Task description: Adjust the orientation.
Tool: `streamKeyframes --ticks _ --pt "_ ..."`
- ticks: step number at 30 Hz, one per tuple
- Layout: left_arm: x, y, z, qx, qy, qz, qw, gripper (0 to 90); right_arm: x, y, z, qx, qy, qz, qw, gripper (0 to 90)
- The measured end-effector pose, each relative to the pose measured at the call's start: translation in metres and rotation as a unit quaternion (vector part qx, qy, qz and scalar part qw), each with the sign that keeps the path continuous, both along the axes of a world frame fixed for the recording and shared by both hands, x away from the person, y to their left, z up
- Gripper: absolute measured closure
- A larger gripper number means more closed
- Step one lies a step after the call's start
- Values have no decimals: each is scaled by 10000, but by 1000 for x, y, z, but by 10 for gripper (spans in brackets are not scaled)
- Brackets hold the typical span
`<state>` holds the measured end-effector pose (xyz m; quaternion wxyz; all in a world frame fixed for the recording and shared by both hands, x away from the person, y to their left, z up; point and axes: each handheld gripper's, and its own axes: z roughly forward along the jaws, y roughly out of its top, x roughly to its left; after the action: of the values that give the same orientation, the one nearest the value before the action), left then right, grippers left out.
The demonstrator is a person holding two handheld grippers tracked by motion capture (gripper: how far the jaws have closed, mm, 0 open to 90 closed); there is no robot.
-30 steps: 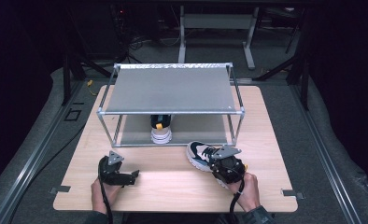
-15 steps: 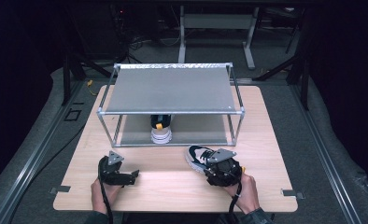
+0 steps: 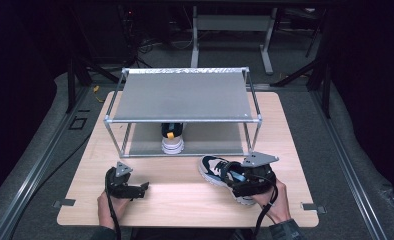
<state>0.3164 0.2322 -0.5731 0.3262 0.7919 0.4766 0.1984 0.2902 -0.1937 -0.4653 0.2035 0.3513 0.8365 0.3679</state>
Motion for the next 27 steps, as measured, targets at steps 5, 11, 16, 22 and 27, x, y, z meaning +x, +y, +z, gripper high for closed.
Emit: streamKeyframes --ticks 5,11,16,22,27 --pt "0 0 0 1 -1 -1 10000 1 1 -19 -8 236 10 -84 9997 0" --pt "0 0 0 -1 -3 2 10000 1 -1 -32 -24 414 60 2 9991 0" --pt "0 0 0 2 -1 1 10000 1 -2 -36 -43 558 143 21 9983 0" --pt "0 0 0 3 -2 4 10000 1 -2 -34 -59 612 187 123 9979 0" --pt "0 0 0 6 -2 2 10000 1 2 -34 -73 652 279 98 9974 0"
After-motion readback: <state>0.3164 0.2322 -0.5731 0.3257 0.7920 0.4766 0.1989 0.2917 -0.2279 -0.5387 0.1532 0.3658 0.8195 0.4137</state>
